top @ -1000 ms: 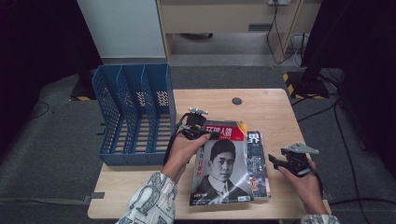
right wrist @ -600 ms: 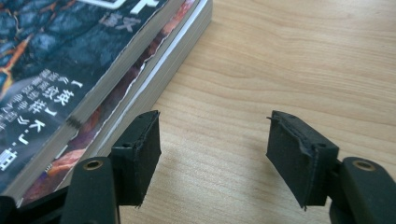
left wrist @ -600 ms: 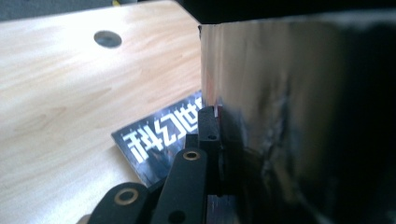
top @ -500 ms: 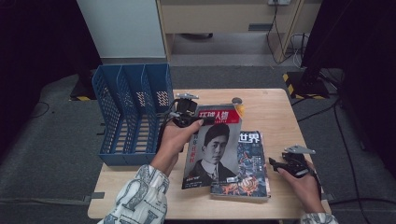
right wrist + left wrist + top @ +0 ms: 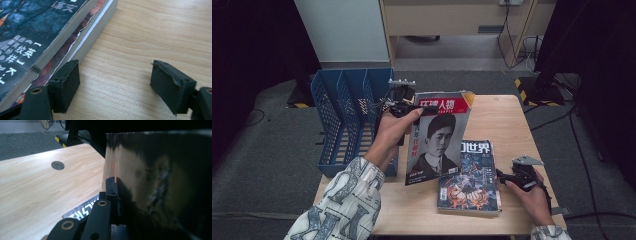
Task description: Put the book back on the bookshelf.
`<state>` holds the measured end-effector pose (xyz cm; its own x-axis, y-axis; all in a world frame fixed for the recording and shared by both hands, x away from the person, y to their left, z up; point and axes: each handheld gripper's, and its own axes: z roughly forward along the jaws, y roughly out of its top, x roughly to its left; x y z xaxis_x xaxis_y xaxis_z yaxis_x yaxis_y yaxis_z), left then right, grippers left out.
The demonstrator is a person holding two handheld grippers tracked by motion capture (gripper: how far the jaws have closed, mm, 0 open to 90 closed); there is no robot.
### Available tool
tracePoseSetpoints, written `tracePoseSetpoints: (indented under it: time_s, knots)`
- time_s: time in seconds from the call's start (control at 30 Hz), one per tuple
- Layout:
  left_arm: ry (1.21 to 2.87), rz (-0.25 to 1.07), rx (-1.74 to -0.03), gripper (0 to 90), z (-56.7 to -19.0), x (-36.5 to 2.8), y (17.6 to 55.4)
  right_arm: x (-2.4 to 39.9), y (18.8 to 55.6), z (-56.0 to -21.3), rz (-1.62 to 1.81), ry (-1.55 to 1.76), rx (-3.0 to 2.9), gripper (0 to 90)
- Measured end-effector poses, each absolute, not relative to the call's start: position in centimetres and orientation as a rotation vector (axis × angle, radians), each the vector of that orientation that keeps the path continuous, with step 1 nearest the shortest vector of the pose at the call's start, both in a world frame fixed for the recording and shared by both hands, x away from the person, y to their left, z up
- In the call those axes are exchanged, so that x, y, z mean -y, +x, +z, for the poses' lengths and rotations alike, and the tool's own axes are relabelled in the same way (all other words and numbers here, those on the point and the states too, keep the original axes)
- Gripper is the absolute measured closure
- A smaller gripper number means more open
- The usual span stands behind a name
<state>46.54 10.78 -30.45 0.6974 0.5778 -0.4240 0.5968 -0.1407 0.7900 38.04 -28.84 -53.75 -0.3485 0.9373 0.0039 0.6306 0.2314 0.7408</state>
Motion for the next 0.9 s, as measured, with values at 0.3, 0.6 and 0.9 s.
tracePoseSetpoints:
  time_s: [0.3,0.6,0.9]
  knots:
    - [1.814,0.079,-0.986,86.1,-29.6,-11.3,45.7,28.8,38.1,-53.8,0.908,1.462,-2.045,19.6]
    - [1.812,0.135,-0.987,86.1,-27.4,-11.8,44.1,28.8,38.1,-53.8,0.905,1.471,-2.045,19.4]
    - [1.777,0.133,-0.984,86.1,-26.4,-14.0,43.7,28.7,38.1,-53.8,0.898,1.476,-2.039,18.4]
